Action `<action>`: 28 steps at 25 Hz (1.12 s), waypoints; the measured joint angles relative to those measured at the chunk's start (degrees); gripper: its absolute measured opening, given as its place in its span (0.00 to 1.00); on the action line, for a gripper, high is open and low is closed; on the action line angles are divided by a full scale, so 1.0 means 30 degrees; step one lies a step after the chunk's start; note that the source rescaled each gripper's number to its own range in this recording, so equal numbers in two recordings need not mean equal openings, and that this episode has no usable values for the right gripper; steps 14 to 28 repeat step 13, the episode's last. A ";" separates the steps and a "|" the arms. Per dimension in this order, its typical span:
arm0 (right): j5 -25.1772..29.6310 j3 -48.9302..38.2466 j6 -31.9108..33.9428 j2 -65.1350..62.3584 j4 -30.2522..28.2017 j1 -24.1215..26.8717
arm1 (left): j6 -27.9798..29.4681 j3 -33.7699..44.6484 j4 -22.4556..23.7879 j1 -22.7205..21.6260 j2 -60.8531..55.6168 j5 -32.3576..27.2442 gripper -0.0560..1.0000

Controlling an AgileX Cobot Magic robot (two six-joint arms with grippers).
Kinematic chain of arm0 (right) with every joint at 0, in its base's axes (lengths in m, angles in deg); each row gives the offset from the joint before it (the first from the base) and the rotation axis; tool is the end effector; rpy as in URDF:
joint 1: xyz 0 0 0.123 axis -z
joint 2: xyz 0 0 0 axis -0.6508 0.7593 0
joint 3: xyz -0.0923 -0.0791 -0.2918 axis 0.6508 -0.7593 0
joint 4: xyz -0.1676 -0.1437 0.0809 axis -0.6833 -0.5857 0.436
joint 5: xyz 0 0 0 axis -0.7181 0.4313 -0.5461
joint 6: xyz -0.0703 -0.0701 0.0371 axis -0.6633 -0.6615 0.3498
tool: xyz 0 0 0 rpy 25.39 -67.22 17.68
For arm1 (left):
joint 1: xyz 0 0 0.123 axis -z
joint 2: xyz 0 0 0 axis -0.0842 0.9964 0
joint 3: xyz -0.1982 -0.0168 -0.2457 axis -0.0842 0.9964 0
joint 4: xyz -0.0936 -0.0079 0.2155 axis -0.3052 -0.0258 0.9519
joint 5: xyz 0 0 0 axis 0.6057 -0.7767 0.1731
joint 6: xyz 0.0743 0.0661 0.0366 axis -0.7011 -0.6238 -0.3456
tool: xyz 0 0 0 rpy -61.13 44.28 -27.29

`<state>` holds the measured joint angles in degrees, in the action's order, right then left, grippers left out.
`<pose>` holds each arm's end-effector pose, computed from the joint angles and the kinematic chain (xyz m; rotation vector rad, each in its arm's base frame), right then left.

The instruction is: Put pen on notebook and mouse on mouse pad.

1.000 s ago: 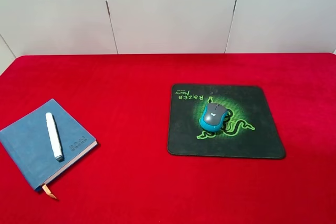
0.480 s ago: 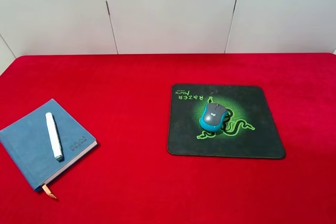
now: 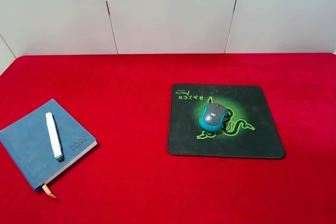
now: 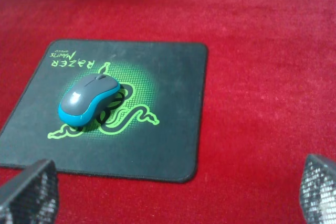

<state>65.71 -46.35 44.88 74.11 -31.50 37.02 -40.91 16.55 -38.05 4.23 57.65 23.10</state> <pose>-0.0373 0.0069 0.2643 -0.0831 2.0104 0.1507 -0.0383 -0.0063 0.2597 0.1645 2.0442 0.0349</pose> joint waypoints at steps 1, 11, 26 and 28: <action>0.0000 0.0000 0.0000 0.0000 0.0021 0.0000 | 0.0000 0.0000 0.0000 0.0000 0.0000 0.0000 1.00; 0.0000 0.0000 0.0000 0.0000 0.0021 0.0000 | 0.0000 0.0000 0.0000 0.0000 0.0000 0.0000 1.00; 0.0000 0.0000 0.0000 0.0000 0.0021 0.0000 | 0.0000 0.0000 0.0000 0.0000 0.0000 0.0000 1.00; 0.0000 0.0000 0.0000 0.0000 0.0021 0.0000 | 0.0000 0.0000 0.0000 0.0000 0.0000 0.0000 1.00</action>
